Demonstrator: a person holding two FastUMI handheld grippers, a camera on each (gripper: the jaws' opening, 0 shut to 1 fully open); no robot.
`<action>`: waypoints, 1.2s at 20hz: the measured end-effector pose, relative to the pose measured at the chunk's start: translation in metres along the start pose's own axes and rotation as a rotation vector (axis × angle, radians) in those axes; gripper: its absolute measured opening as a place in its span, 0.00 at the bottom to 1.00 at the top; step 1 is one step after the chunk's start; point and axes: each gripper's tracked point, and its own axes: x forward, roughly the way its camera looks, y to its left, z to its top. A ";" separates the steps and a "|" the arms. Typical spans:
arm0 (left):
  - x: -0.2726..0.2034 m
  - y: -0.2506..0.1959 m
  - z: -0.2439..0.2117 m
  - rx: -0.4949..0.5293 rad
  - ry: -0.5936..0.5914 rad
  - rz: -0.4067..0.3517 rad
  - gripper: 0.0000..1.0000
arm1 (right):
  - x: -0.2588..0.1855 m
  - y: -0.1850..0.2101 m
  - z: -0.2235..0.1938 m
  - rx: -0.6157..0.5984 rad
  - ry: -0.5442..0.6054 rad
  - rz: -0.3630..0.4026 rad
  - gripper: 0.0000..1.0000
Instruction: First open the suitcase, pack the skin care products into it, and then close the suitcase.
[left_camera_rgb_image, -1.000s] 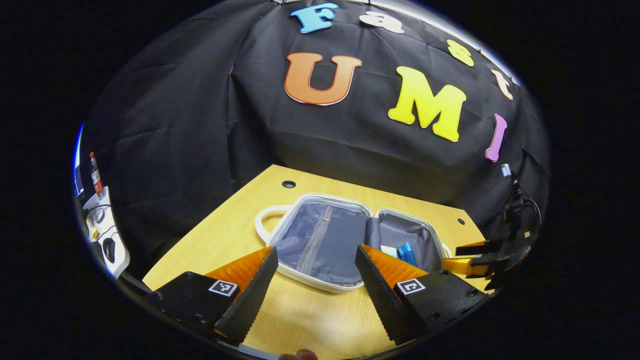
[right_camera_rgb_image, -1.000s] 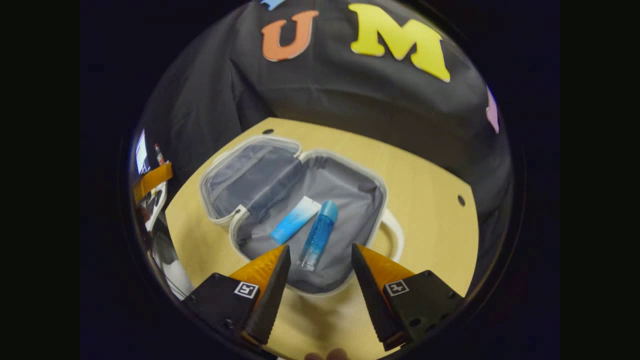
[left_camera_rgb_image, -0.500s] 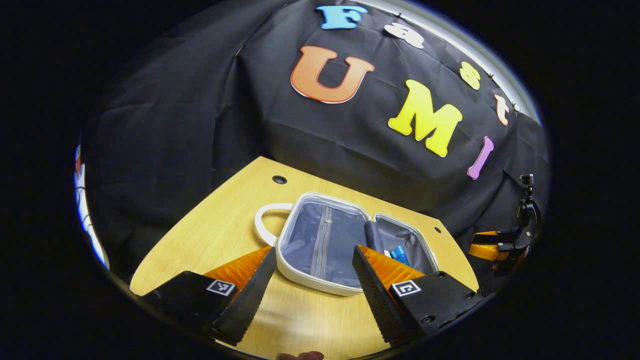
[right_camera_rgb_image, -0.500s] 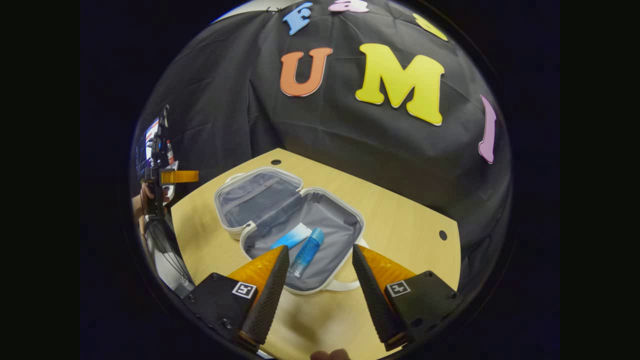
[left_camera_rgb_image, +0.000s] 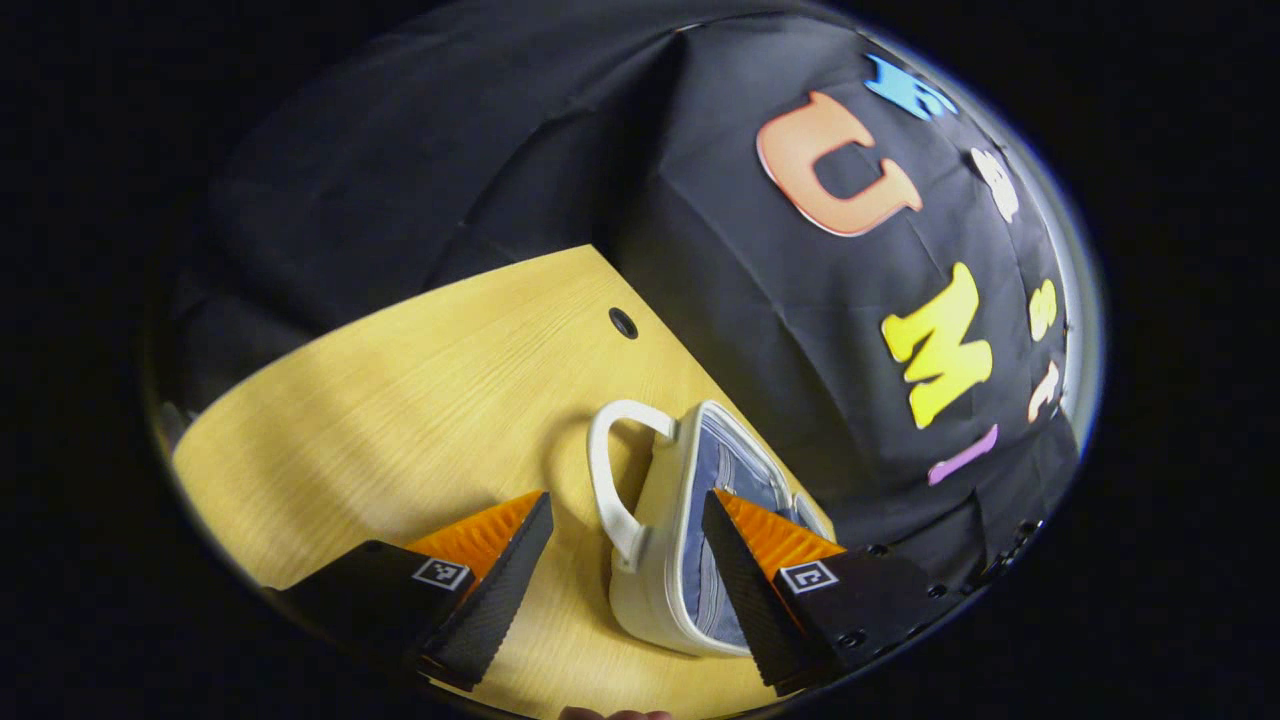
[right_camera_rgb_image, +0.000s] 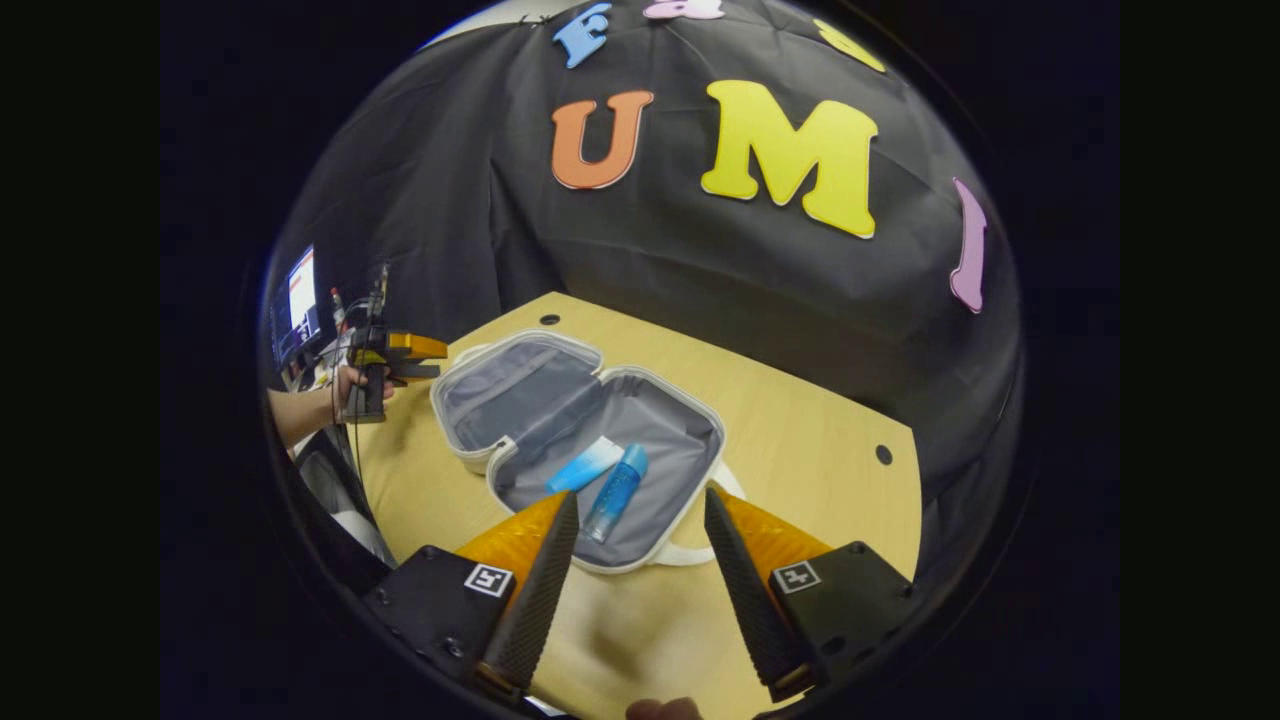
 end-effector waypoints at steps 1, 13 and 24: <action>0.008 0.002 0.001 -0.028 0.015 0.002 0.96 | 0.000 -0.002 0.000 0.015 0.005 -0.009 0.76; 0.051 0.003 0.016 -0.155 0.007 0.085 0.15 | 0.010 -0.037 -0.008 0.198 0.018 -0.078 0.76; -0.010 -0.208 0.045 0.245 -0.128 -0.019 0.06 | -0.031 -0.089 0.001 0.258 -0.161 -0.191 0.76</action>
